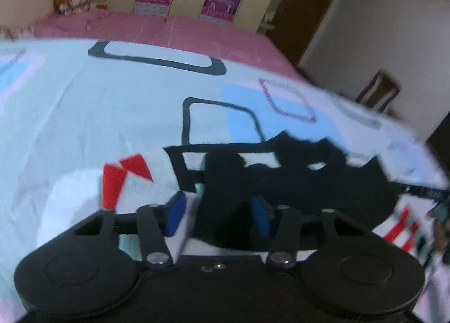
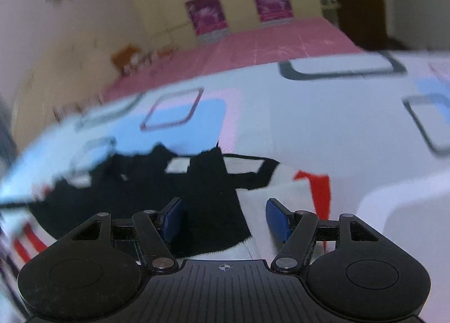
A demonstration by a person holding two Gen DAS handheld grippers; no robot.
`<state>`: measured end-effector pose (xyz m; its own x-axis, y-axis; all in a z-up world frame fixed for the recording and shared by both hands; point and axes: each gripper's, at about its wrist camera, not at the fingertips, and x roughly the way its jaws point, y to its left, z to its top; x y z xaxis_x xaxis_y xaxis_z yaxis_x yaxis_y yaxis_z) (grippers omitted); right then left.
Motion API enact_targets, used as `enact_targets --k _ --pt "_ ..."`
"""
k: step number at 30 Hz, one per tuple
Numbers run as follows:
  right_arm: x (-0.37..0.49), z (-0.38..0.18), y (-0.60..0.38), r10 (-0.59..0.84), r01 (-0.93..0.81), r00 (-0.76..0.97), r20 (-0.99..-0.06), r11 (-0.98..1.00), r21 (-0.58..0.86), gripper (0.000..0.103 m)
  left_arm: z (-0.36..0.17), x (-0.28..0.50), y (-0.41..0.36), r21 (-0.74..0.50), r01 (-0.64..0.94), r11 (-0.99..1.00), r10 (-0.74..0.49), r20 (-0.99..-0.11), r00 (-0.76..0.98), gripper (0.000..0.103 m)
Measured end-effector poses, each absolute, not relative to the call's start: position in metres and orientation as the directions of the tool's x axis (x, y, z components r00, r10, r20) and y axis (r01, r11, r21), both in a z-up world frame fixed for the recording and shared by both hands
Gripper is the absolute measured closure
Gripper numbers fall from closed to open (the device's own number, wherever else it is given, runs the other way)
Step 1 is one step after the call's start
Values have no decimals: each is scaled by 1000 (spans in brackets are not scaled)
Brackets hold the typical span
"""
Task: Fold small clothes
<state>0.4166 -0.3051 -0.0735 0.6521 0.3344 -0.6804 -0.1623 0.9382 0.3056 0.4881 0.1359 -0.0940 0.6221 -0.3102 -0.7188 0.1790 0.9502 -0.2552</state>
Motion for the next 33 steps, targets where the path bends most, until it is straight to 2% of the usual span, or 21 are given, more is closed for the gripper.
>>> enact_targets --k 1,2,3,4,5,7,11,15,20,22,23,24,25,26,29,31,33 --pt "418 -76 -294 300 -188 650 -698 954 234 56 -94 488 132 -201 180 963 -270 -728 630 78" --pt "419 -80 -286 256 -200 654 -711 966 164 69 -95 489 128 -162 183 970 -243 -730 639 85" --pt "419 -81 -279 222 -216 661 -717 971 101 71 -97 489 127 -163 189 968 -247 -723 645 91" --pt "421 -85 -277 220 -228 665 -714 970 86 82 -97 488 128 -164 188 969 -247 -716 653 95" --pt "421 -86 -275 216 -233 669 -711 970 76 89 -97 485 128 -167 186 968 -249 -706 663 98" --pt "420 -86 -277 214 -224 678 -703 971 79 100 -94 479 130 -179 166 970 -244 -674 697 98" --pt "414 -78 -286 189 -166 728 -659 981 99 100 -84 476 135 -187 137 973 -223 -597 770 98" --pt "416 -100 -285 112 -75 690 -715 994 83 100 -102 498 128 -166 122 979 -203 -671 713 98" --pt "414 -105 -282 85 -35 701 -708 996 85 100 -106 505 128 -171 112 979 -200 -686 700 97" --pt "414 -103 -283 97 -41 701 -707 995 96 100 -102 506 131 -176 124 977 -212 -693 689 92" --pt "413 -100 -285 102 -39 700 -707 994 104 91 -98 506 134 -185 122 975 -217 -694 687 80" --pt "410 -91 -290 101 -36 704 -702 994 107 76 -93 502 133 -174 110 979 -201 -688 697 62" --pt "403 -81 -293 88 -31 725 -683 995 96 41 -85 495 132 -157 113 981 -190 -666 721 56" --pt "394 -70 -292 89 -44 760 -644 995 85 37 -76 486 129 -145 129 981 -192 -636 748 48" --pt "382 -55 -277 151 -108 762 -630 988 106 40 -66 463 103 -167 217 962 -273 -595 756 48" --pt "383 -56 -253 221 -174 737 -639 975 137 53 -72 456 74 -136 303 943 -320 -615 721 48" --pt "387 -61 -225 285 -243 707 -647 957 156 53 -82 456 46 -82 367 927 -330 -643 691 48"
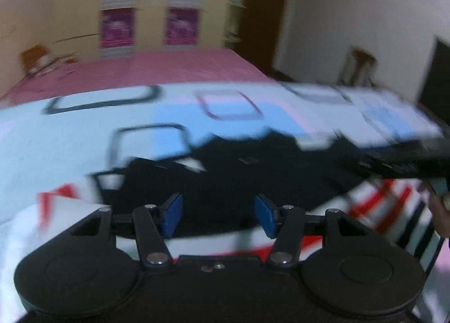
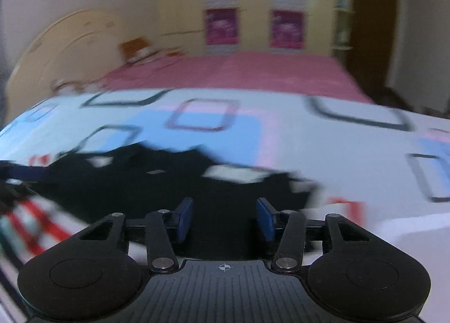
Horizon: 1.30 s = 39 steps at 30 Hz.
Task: Fold small clothes
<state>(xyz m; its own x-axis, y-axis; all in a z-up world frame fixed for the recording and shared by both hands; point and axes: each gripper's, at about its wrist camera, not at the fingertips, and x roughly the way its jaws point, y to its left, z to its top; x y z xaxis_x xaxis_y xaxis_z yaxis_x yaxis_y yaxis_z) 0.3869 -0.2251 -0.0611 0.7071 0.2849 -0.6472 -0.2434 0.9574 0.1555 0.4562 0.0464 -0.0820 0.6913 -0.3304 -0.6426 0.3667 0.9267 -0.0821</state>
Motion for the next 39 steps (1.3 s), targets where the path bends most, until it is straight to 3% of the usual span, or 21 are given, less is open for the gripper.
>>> enact_targets --k 3,6,9,11,17,18,22,27,32,37,39 --pt "391 -72 -187 348 -339 663 -663 929 149 53 -98 462 31 -44 382 923 -313 -664 679 39" --pt "390 -86 -176 351 -392 657 -667 915 95 53 -102 469 49 -41 319 947 -267 -653 709 39" --pt "396 -93 -218 127 -176 731 -671 984 -6 53 -105 470 76 35 226 973 -152 -639 754 39" --pt "396 -96 -257 75 -60 742 -666 997 45 53 -106 472 93 -5 215 977 -170 -630 757 39" --pt "394 -92 -255 55 -58 753 -655 998 17 53 -99 469 84 27 202 979 -141 -623 769 40" --pt "390 -85 -252 64 -60 763 -643 998 28 53 -94 463 80 28 202 979 -143 -613 777 36" --pt "362 -68 -219 175 -174 767 -618 983 63 53 -77 430 54 -16 275 961 -237 -552 799 31" --pt "348 -80 -174 287 -302 697 -657 949 93 53 -97 414 23 -68 323 944 -294 -618 729 31" --pt "343 -89 -172 255 -299 701 -666 953 51 53 -101 408 36 -84 301 950 -286 -618 732 30" --pt "332 -91 -222 109 -143 727 -678 990 6 53 -103 402 77 -34 218 975 -189 -636 748 28" --pt "327 -92 -244 106 -99 718 -688 994 49 44 -103 400 93 -69 218 973 -212 -634 744 28"
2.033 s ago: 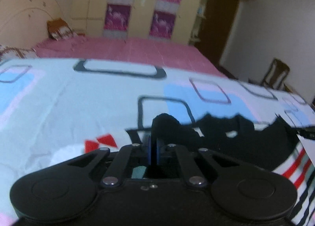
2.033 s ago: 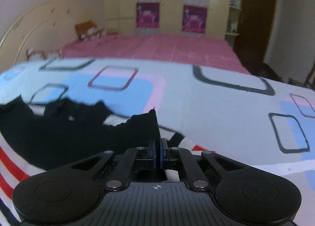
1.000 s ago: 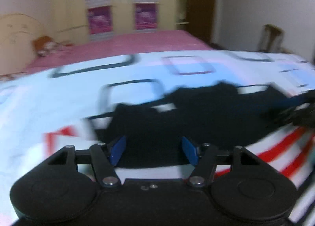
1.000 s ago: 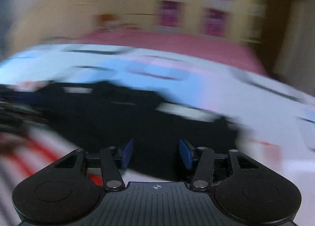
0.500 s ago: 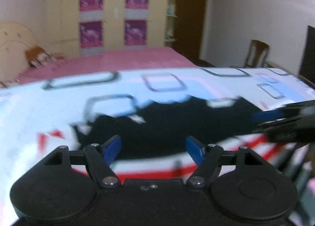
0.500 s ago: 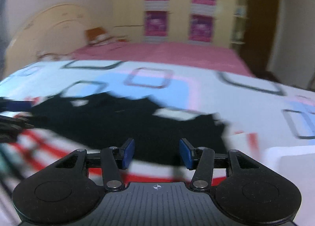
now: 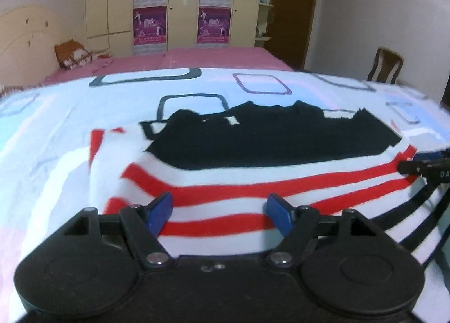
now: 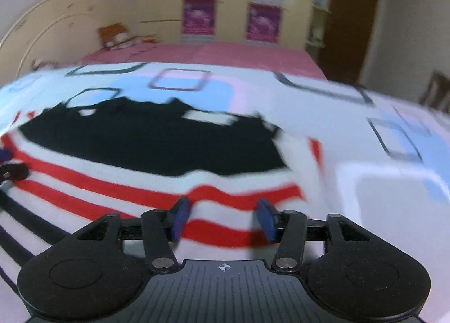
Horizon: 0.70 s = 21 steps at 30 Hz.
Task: Fold small clothes
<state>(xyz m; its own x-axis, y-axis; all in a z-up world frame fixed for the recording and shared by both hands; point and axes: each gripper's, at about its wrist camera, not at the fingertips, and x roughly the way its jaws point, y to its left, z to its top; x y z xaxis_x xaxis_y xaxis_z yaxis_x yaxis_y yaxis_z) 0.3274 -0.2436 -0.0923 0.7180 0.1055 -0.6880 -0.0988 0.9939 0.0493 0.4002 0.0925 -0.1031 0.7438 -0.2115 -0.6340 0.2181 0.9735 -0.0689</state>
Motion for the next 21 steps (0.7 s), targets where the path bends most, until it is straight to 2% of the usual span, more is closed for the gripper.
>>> enact_targets --k 3,7,9,11,13,15,16,21 --pt "326 -84 -241 96 -89 714 -693 995 45 44 -92 398 80 -14 213 977 -170 -652 739 31" --pt "305 -58 -221 192 -174 740 -645 980 93 44 -79 382 55 -66 272 960 -253 -619 743 30" --pt "298 -60 -202 244 -246 709 -661 965 93 45 -84 377 37 -65 317 946 -286 -628 724 30" --pt "297 -73 -187 235 -274 667 -707 960 60 51 -96 376 22 -46 345 938 -286 -667 688 29" --pt "295 -80 -181 222 -268 672 -707 962 48 51 -101 373 14 5 353 936 -258 -671 695 28" --pt "294 -71 -183 229 -261 663 -713 963 66 64 -92 371 18 -24 339 941 -265 -676 688 32" --pt "293 -66 -184 249 -270 666 -703 959 84 78 -88 369 20 -33 335 942 -271 -665 696 32" --pt "269 -60 -172 320 -332 650 -689 935 120 80 -82 345 14 -46 337 940 -286 -643 710 33"
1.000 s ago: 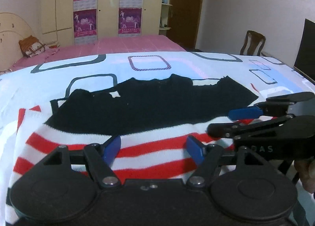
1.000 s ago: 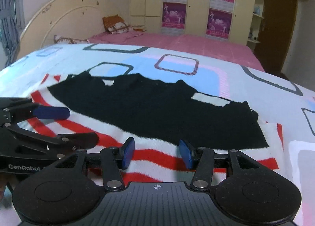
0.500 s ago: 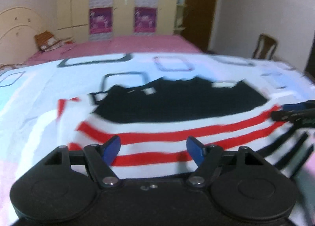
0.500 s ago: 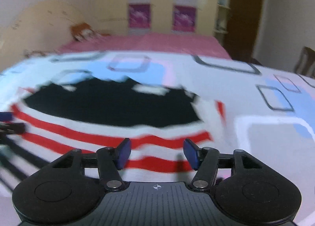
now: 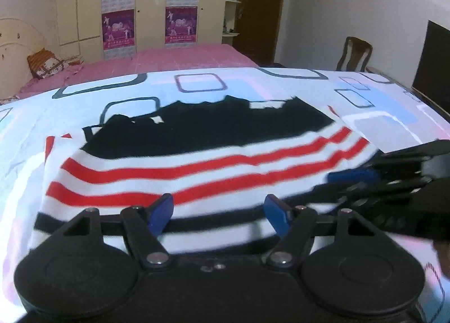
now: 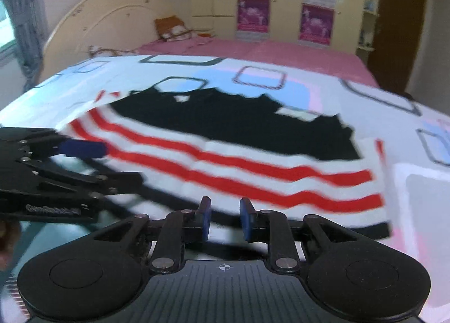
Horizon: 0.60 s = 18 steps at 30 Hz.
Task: Fold small clothes
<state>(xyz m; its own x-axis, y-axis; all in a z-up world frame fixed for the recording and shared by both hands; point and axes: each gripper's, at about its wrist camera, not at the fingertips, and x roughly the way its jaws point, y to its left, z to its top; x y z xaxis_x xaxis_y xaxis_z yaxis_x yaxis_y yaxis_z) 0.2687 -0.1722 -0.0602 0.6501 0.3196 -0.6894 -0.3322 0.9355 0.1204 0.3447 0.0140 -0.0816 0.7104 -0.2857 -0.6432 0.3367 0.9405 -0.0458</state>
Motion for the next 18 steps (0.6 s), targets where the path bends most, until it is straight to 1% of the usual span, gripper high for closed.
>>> enact_targets --k 2,6,9,11,14,16,18 --pt "261 -68 -164 322 -341 632 -705 932 120 80 -89 341 8 -39 341 939 -278 -669 690 38" --pt "251 -76 -165 296 -332 630 -718 939 95 80 -95 333 18 -19 322 947 -247 -682 688 38" --pt "247 -71 -192 245 -271 662 -708 959 79 80 -94 327 38 22 290 957 -198 -682 704 38" --pt "244 -74 -220 173 -200 660 -731 978 50 80 -96 324 56 30 259 965 -169 -685 709 38" --pt "237 -81 -259 104 -126 641 -760 992 30 80 -100 318 83 26 197 980 -126 -686 717 35" --pt "230 -85 -277 109 -118 642 -759 992 43 80 -99 317 93 -4 177 984 -132 -687 715 35" --pt "228 -81 -278 113 -125 640 -760 991 42 80 -93 317 91 1 164 986 -119 -685 719 38"
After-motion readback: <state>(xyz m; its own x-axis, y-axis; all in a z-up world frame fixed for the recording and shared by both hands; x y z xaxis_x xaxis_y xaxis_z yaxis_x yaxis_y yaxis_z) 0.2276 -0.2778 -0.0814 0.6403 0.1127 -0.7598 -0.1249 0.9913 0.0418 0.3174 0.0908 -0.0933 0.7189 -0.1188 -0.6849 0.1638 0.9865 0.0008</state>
